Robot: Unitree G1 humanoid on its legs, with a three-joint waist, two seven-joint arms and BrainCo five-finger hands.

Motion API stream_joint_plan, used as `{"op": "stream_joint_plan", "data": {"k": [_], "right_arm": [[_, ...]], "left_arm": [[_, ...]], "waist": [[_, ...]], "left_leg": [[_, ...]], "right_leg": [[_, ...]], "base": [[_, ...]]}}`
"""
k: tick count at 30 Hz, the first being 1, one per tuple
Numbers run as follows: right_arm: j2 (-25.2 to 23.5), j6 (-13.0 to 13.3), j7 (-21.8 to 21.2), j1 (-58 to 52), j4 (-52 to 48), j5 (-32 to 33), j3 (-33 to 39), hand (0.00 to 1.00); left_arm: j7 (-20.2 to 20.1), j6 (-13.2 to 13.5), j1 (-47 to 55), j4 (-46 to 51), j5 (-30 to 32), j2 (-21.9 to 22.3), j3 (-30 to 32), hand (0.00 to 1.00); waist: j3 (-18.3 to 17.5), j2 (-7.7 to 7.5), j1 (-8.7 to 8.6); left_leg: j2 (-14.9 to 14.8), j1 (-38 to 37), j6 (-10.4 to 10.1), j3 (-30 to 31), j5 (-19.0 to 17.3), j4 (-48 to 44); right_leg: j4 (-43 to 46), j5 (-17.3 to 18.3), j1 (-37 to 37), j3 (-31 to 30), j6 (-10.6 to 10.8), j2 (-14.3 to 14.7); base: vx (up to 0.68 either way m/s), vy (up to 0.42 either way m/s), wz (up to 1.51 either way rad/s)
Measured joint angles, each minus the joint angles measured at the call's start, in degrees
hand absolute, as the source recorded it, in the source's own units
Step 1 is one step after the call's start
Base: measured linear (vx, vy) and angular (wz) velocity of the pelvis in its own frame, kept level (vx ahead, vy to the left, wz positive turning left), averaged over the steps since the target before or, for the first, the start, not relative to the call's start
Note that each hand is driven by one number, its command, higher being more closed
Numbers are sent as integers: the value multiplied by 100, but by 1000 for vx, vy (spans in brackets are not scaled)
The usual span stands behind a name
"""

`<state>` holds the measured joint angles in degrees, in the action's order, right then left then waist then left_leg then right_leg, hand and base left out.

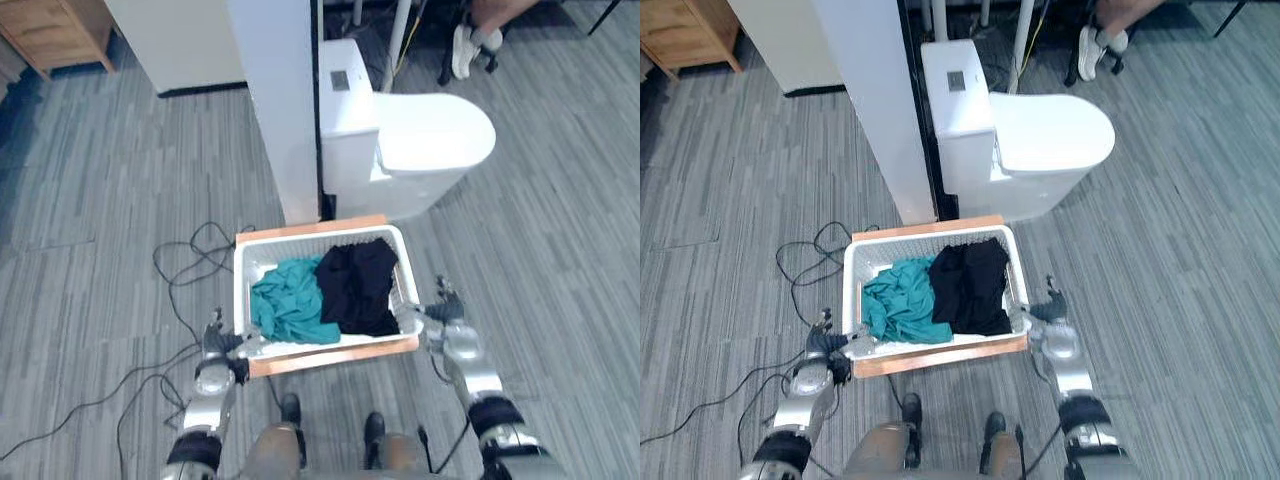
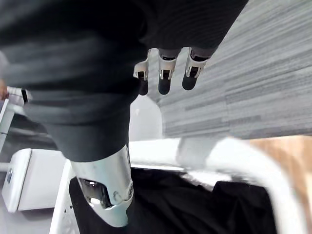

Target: Pick up the laundry basket with both hands and put the clothes into the washing machine.

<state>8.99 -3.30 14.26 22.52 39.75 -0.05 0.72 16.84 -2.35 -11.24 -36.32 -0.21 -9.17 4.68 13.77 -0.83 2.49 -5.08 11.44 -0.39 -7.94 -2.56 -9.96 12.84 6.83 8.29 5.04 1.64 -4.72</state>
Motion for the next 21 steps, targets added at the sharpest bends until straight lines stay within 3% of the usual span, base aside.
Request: {"op": "stream_joint_plan", "data": {"k": [3, 4, 6, 7, 17, 21], "right_arm": [[92, -69, 72, 950, 556, 129, -121, 0], [123, -76, 84, 1385, 813, 198, -118, 0], [181, -114, 85, 1786, 1134, 226, -95, 0], [211, -168, 83, 2022, 1342, 229, -35, 100], [298, -208, 117, 2122, 1471, 729, 102, 100], [285, -191, 215, 1717, 626, 852, 49, 100]], "left_arm": [[108, -17, -820, -555, 1, -251, -18, 0], [112, -53, -1232, -805, 2, -346, -35, 100], [108, -101, -1642, -1056, 22, -377, -112, 100], [102, -124, -1886, -1189, 67, -373, -217, 100], [113, -86, -2145, -1110, -39, -335, -198, 100], [214, -103, -1865, -642, -218, -328, -216, 100]], "waist": [[385, 13, 1], [500, 38, 1], [624, 48, 2], [700, 63, 0], [886, 142, -11], [1058, 154, -17]], "left_leg": [[-22, 67, -29, 0, 76, -2], [-70, 191, -34, 0, 90, -2], [-79, 309, -43, 3, 191, 2], [-78, 385, -78, 16, 286, 6], [43, 582, -37, 159, 573, 391], [102, 582, -36, 320, 574, 428]], "right_leg": [[0, -27, 101, -89, 4, 19], [-8, -87, 241, -133, 32, 66], [-18, -159, 353, -163, 16, 79], [-20, -239, 429, -176, 36, 78], [-219, -427, 741, -259, -13, 61], [-357, -494, 763, -397, 22, 57]], "base": [[-113, -37, -14], [-142, -32, -17], [-100, -12, -5], [-97, -5, -3], [-87, 6, -2], [-103, 4, -16]]}}
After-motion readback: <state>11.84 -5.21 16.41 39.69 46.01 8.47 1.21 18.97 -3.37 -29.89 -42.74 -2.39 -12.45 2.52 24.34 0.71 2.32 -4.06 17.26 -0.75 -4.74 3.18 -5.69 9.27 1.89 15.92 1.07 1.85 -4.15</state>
